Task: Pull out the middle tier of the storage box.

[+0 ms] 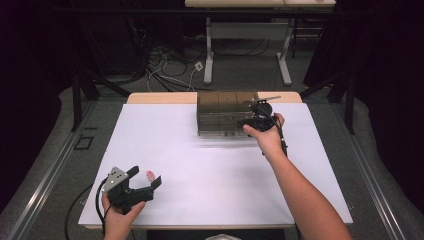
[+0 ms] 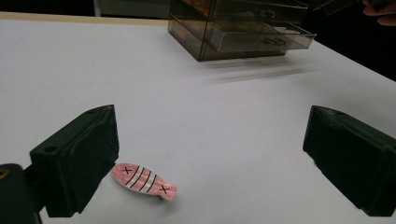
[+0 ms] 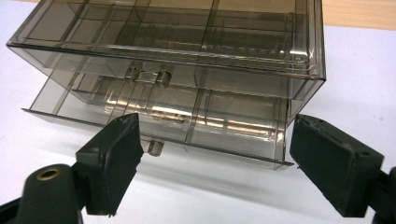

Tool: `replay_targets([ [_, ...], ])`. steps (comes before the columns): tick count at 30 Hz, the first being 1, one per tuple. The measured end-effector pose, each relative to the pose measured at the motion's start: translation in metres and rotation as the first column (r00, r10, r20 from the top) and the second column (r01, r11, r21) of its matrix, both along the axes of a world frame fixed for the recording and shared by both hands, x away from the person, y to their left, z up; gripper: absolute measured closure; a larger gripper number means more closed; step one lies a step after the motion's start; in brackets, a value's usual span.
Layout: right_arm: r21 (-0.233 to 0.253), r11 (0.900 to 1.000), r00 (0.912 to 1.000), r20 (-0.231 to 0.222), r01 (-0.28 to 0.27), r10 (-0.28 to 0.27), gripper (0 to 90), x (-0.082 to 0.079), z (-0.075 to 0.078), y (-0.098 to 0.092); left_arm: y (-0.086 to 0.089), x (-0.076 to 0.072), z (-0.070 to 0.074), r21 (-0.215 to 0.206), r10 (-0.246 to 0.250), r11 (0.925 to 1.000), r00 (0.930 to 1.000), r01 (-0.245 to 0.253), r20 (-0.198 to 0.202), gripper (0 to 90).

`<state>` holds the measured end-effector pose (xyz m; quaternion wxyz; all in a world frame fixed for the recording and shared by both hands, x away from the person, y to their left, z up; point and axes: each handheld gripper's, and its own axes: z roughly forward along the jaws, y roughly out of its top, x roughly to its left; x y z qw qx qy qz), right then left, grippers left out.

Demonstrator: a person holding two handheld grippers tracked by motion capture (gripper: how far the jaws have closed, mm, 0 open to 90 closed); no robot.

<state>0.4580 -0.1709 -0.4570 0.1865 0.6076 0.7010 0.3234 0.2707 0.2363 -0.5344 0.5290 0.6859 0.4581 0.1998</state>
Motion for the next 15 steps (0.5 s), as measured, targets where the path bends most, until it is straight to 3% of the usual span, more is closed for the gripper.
replay_targets([
  [15,0.005,0.998,0.9973,-0.031,0.067,-0.066,19.6,0.014,-0.009,-0.008,0.0,0.0,0.0,-0.001,-0.002,1.0,1.0,0.002,0.0,3.9],
])
